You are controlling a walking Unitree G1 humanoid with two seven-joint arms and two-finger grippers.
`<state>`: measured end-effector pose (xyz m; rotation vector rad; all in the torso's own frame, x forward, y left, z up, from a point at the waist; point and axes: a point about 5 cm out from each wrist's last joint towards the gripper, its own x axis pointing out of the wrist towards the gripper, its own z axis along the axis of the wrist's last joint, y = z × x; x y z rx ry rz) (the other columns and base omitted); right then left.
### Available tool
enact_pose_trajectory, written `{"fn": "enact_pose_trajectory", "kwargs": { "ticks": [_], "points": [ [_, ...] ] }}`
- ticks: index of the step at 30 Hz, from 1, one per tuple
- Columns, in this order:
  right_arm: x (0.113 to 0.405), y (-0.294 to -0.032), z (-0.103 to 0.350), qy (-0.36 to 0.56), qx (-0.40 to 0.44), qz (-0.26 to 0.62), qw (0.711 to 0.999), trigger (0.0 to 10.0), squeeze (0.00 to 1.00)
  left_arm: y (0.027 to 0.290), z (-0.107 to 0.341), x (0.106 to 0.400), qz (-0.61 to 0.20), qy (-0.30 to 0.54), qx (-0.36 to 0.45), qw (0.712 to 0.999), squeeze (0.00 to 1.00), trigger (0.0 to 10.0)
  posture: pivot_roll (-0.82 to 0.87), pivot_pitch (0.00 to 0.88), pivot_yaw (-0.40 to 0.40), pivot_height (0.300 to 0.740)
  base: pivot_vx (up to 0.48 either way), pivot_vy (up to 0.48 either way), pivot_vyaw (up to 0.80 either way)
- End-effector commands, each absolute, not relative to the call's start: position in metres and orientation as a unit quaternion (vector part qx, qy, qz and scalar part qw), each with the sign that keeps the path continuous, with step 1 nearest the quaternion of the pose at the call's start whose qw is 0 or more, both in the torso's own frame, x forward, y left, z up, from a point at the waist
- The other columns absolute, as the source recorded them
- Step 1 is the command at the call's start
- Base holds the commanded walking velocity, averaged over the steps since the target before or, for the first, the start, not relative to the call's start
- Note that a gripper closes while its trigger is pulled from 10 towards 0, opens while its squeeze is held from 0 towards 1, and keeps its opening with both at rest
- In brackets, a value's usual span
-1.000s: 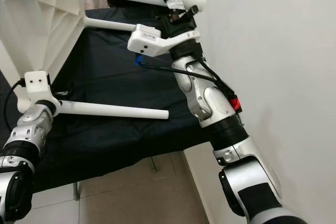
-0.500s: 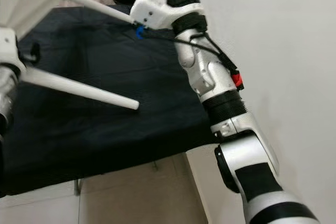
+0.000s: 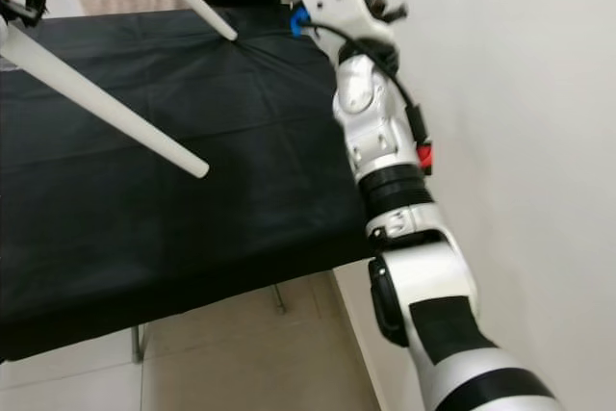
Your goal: Building children table
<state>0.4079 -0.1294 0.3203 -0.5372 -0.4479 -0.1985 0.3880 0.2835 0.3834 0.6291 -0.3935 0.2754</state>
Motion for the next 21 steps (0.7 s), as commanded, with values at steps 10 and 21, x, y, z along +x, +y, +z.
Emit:
{"fn": "enact_pose_trajectory", "kwargs": {
  "ticks": [10,21],
  "points": [
    [0.416,-0.143,0.279,-0.118,-0.158,-0.087,0.976,0.0,0.0,0.296,0.455,0.361,0.198,-0.265,0.328,0.885,0.0,10.0,0.1,0.075,-0.024,0.74,0.0,0.0,0.0],
    [0.416,-0.122,0.239,-0.04,-0.118,-0.032,0.992,0.0,0.0,0.275,0.471,0.364,0.167,-0.276,0.334,0.886,0.0,10.0,0.12,0.085,-0.025,0.74,0.0,0.0,0.0]
  ]
}}
